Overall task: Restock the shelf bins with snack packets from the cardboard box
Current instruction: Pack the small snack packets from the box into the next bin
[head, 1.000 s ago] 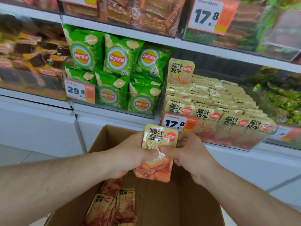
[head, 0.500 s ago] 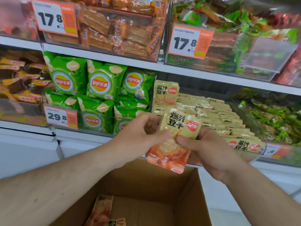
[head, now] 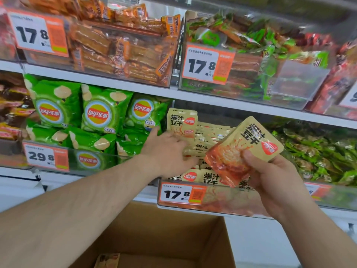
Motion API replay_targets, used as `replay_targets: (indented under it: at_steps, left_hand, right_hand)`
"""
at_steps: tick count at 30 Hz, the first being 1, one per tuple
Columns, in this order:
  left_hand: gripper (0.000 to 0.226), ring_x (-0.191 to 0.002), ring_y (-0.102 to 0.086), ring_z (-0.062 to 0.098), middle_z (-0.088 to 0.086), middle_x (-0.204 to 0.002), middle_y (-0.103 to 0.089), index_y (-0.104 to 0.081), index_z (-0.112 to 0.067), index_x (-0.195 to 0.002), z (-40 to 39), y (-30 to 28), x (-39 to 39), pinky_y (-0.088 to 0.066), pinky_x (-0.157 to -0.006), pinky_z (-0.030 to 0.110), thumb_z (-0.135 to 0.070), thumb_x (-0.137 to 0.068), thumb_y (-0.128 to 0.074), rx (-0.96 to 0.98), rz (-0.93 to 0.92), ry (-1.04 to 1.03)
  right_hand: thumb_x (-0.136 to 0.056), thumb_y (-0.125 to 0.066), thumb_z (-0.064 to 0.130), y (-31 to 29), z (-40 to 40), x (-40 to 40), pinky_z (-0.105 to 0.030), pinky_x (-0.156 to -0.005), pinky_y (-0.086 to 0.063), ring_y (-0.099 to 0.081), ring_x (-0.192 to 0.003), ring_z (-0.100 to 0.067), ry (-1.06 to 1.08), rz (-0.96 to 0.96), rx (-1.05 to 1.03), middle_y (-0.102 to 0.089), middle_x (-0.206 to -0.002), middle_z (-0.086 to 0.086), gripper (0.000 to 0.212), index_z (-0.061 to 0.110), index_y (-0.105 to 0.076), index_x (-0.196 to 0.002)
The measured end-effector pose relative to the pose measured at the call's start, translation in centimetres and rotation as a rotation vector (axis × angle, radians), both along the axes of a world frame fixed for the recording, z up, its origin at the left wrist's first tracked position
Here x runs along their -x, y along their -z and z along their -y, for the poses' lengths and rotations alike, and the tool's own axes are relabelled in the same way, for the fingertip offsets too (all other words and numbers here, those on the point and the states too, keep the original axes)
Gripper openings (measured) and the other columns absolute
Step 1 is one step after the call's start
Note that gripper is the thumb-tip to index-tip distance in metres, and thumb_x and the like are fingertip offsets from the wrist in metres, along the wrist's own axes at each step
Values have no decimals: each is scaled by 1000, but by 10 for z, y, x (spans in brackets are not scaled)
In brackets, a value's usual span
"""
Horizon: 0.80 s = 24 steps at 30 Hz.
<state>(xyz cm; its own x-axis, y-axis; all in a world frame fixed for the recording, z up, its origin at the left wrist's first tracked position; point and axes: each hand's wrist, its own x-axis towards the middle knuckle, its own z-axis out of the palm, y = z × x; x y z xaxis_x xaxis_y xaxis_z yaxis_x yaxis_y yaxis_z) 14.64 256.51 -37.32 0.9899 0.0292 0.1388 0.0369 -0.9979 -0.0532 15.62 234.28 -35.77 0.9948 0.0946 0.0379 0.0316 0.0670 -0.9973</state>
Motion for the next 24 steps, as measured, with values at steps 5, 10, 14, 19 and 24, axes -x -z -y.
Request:
replay_targets:
  at_steps: [5,10,14,19,24]
  left_hand:
    - [80,-129,-43,16,-6,-138,-57,-59,-27,-132,1,19,2,-32,-106,44,-74,-81,-18,41,184,-17]
    - [84,-117,-49,15,-9,-118,-66,-66,-26,-121,1,27,1,-37,-98,39,-71,-74,-12,106,262,-20]
    - [87,-114,-51,15,-8,-113,-67,-69,-25,-117,0,29,1,-37,-97,39,-70,-72,-10,113,287,-5]
    - [81,-108,-53,15,-9,-106,-69,-71,-23,-111,1,29,1,-38,-92,40,-68,-74,-15,128,313,-8]
    - [77,-104,-54,15,-8,-101,-70,-73,-22,-106,0,29,2,-38,-89,40,-67,-75,-17,128,329,-3]
  right_hand:
    - [-88,-67,10,-3,14,-3,-30,-55,-32,-41,-48,-6,71,124,87,-64,-60,8,5,12,-70,-84]
    - [-86,-70,6,-28,-7,-19,-22,-53,-43,-49,-45,0,8,289,197,-64,-56,12,12,15,-68,-79]
    - [-84,-75,9,-39,-42,-42,-15,-54,-46,-57,-50,6,-80,400,395,-69,-64,10,10,16,-70,-78]
    - [-82,-79,23,-37,-73,-64,-39,-81,-57,-70,-81,-10,-161,470,646,-75,-82,9,6,25,-74,-85]
    - [-83,-77,25,-30,-89,-74,-38,-87,-57,-68,-86,-5,-198,530,752,-73,-87,14,11,28,-72,-93]
